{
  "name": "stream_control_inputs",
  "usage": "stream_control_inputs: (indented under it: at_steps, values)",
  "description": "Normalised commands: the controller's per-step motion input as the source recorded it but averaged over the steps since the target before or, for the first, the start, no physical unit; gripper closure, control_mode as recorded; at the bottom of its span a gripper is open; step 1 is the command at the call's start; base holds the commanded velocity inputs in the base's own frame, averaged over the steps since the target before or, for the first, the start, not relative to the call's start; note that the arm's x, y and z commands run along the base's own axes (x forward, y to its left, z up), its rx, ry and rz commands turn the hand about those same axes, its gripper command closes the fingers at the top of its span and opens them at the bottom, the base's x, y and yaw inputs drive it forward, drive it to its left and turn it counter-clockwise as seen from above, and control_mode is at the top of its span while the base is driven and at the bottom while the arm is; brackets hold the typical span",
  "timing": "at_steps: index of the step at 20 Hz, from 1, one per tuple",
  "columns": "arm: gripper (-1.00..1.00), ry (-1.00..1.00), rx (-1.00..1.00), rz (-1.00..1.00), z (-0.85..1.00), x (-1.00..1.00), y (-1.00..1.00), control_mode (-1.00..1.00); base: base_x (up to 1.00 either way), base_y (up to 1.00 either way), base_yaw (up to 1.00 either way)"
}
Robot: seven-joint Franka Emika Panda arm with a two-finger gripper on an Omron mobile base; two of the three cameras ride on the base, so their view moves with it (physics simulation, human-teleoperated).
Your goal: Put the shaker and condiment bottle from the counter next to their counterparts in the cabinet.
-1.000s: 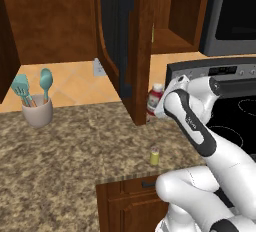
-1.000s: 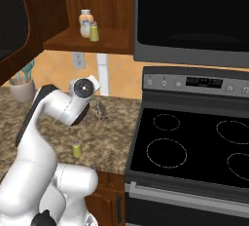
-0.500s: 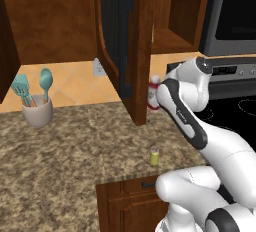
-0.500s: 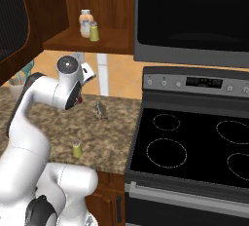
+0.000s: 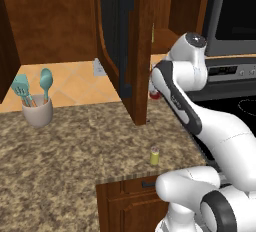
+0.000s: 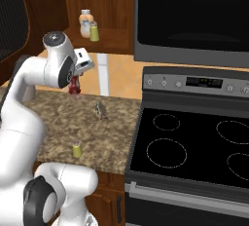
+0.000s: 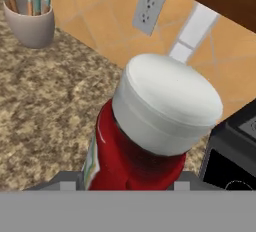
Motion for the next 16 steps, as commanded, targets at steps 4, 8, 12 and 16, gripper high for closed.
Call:
stream_control_inputs:
  at_steps: [4, 8, 12, 16]
  values:
    - [1.00, -0.01, 0.00, -0.18, 0.28, 0.00, 0.00, -1.00, 0.00, 0.00, 0.00]
    - [1.00, -0.05, 0.00, -0.14, 0.24, -0.01, 0.04, -1.00, 0.00, 0.00, 0.00]
    - [1.00, -0.07, 0.01, -0.13, 0.31, 0.00, 0.01, -1.00, 0.00, 0.00, 0.00]
    - [1.00, -0.08, 0.02, -0.13, 0.33, 0.00, 0.00, -1.00, 0.00, 0.00, 0.00]
